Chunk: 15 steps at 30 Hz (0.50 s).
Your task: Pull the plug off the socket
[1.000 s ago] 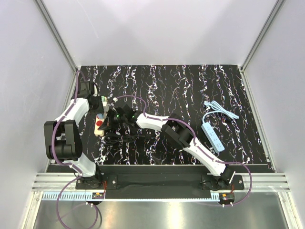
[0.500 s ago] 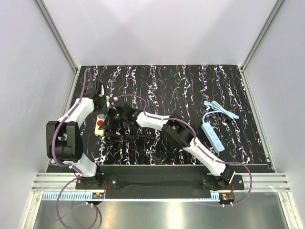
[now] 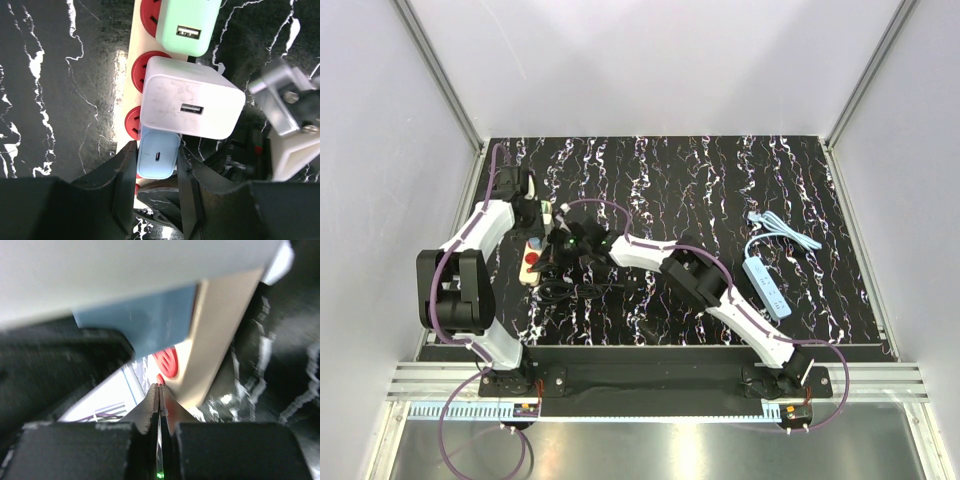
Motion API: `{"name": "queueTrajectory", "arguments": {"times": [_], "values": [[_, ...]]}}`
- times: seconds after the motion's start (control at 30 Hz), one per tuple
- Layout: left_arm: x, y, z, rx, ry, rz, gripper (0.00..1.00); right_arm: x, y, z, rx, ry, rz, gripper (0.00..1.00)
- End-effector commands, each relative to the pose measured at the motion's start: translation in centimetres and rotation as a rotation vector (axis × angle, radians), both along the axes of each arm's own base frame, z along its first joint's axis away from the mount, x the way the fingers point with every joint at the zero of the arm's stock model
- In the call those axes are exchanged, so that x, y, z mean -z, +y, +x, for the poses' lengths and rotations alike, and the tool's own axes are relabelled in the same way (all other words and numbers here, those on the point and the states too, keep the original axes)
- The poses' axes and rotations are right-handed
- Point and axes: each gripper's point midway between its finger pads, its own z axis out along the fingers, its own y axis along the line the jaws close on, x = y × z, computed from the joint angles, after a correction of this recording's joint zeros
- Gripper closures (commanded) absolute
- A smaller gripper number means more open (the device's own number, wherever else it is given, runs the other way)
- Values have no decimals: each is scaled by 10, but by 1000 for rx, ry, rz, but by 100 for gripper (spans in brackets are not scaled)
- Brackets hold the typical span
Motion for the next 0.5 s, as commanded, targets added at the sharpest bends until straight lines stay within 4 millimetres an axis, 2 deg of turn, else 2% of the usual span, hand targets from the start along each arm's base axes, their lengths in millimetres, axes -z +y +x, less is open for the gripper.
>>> {"name": "queueTrajectory", "arguments": {"times": [0.0,0.07,0.1,0.13,0.17,0.27,0.37,0.47], "values": [[-18,-29,8,17,-49,-153,100,61,-39,6,32,-4,-164,96],[-15,-36,4,21,-35,-192,100,44,-41,9,16,-44,-136,93],[-14,-37,2,19,-31,-202,100,49,-47,5,9,-46,-146,92],[-13,-38,1,15,-32,-208,100,34,-49,8,11,-75,-126,91],[-13,-38,1,12,-35,-206,100,29,-49,9,8,-96,-104,85],[-13,-30,3,3,-47,-175,100,17,-46,5,-24,-113,-54,78],[-12,-33,5,20,-37,-200,100,14,-43,4,-33,-109,-16,75],[-10,-35,4,34,-31,-211,100,14,-46,5,-10,-109,-10,59]]}}
